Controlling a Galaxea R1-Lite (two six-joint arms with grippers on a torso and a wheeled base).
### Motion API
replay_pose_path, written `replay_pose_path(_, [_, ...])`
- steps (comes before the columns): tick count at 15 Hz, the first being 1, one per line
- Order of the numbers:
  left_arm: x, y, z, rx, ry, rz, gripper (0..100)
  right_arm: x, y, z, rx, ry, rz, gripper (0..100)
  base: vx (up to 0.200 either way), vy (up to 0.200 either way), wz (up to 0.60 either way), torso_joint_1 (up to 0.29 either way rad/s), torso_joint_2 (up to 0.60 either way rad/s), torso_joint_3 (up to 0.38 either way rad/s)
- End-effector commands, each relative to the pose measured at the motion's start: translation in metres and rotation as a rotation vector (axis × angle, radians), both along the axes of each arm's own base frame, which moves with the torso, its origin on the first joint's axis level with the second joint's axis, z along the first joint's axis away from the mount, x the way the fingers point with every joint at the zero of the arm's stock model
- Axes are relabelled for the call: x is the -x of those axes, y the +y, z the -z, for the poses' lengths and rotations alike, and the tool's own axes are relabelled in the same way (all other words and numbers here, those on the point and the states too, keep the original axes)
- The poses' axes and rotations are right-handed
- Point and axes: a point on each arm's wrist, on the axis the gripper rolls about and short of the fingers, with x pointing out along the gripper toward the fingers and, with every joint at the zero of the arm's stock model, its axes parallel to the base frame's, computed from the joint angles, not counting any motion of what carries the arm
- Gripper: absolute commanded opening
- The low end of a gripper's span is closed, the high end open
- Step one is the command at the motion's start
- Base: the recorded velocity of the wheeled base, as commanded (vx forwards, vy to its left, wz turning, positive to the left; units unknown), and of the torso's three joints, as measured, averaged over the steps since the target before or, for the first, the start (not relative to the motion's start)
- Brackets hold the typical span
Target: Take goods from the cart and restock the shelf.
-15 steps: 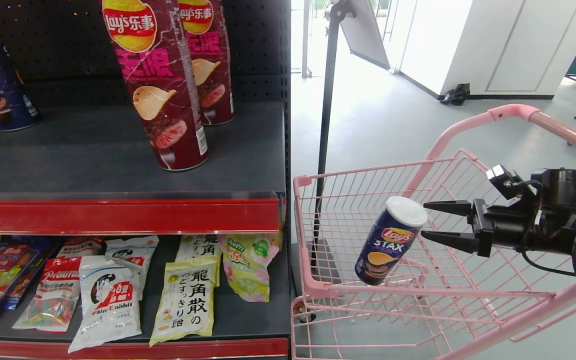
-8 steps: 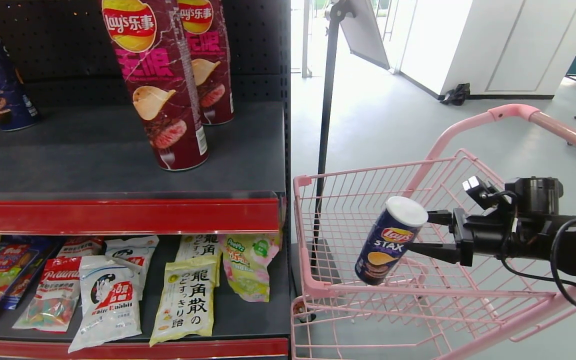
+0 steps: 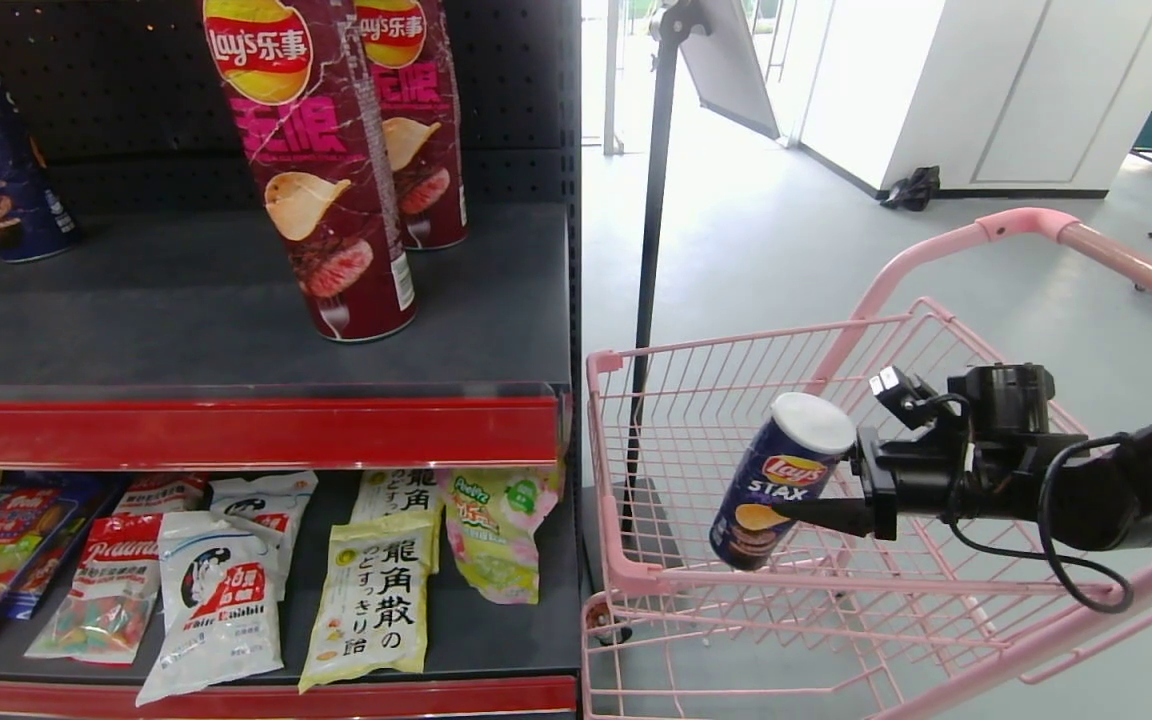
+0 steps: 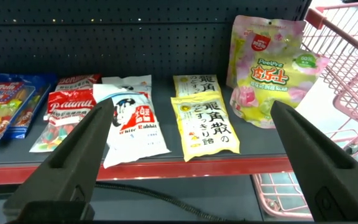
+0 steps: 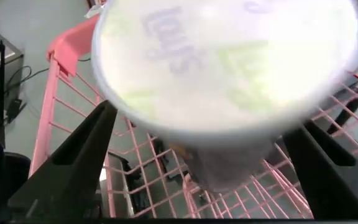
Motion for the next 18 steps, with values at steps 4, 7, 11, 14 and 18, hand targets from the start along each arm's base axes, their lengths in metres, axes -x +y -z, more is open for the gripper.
replay_pose_path(4, [0.000,0.000,0.000,0.000,0.002,0.000,100,-0.014,0.030,0.009,-0.003,-0.004,-0.079,100,0.000,0.000,0.00,0.000,0.00,0.000])
replay_pose_path(7, [0.000,0.000,0.000,0.000,0.002,0.000,100,-0.019,0.032,0.010,-0.005,-0.007,-0.083,0,0.000,0.000,0.00,0.000,0.00,0.000])
replay_pose_path(11, [0.000,0.000,0.000,0.000,0.002,0.000,100,-0.025,0.031,0.007,-0.008,-0.022,-0.079,0,0.000,0.000,0.00,0.000,0.00,0.000])
replay_pose_path(14, [0.000,0.000,0.000,0.000,0.002,0.000,100,-0.023,0.027,-0.016,-0.017,-0.085,-0.073,0,0.000,0.000,0.00,0.000,0.00,0.000])
replay_pose_path(18, [0.000,0.000,0.000,0.000,0.002,0.000,100,-0.003,0.023,-0.082,-0.067,-0.176,-0.050,0,0.000,0.000,0.00,0.000,0.00,0.000])
